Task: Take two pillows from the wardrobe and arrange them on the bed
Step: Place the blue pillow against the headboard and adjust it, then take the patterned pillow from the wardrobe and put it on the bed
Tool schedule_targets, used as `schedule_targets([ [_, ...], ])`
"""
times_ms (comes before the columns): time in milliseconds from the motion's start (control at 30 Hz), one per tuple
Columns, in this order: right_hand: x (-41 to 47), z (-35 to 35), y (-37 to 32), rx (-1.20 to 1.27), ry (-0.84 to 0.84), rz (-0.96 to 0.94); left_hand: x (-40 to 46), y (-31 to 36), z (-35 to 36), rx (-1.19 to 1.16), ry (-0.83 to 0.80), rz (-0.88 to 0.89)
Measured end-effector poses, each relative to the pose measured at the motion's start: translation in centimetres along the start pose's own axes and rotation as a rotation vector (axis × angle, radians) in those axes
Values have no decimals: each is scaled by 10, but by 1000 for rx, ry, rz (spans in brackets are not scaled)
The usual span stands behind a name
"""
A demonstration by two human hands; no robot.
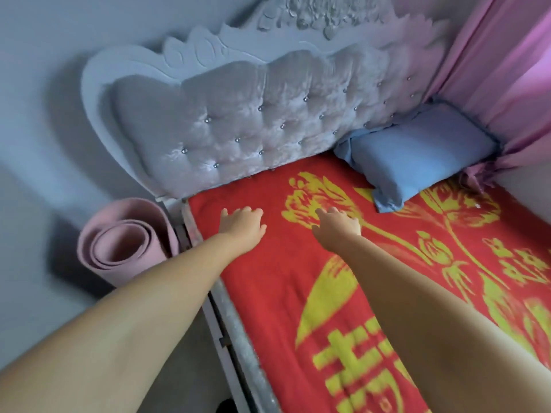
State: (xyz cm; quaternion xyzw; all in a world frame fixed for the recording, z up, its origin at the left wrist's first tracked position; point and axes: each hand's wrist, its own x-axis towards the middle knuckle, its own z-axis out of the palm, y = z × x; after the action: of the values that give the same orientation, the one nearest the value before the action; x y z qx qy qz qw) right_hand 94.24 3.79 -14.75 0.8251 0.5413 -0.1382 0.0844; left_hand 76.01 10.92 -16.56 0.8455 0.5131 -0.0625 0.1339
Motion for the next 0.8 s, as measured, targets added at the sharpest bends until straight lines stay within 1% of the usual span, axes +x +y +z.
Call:
schedule_targets([
  [67,-9,-14,-18,1,3,-3,-8,-17,-12,-15,-27,-9],
  [200,-38,-20,-40,-18,21,2,-27,-34,-28,-35,32,25],
  [300,-64,-11,-61,-57,-12,-26,-60,-59,-22,-64,46,-10],
  [433,-106,-4,-96,-38,-41,-56,-124,-101,-8,-147,28,-103],
  [567,-158,6,-145,-47,12,-144,-195,-140,-4,-209,142,-134],
  [667,-213,30,-190,-85,-4,-251,-262,-165,19,-288,94,-174],
  [800,-280,75,-238,-118,-107,-357,-347,-203,56,-308,46,-295],
])
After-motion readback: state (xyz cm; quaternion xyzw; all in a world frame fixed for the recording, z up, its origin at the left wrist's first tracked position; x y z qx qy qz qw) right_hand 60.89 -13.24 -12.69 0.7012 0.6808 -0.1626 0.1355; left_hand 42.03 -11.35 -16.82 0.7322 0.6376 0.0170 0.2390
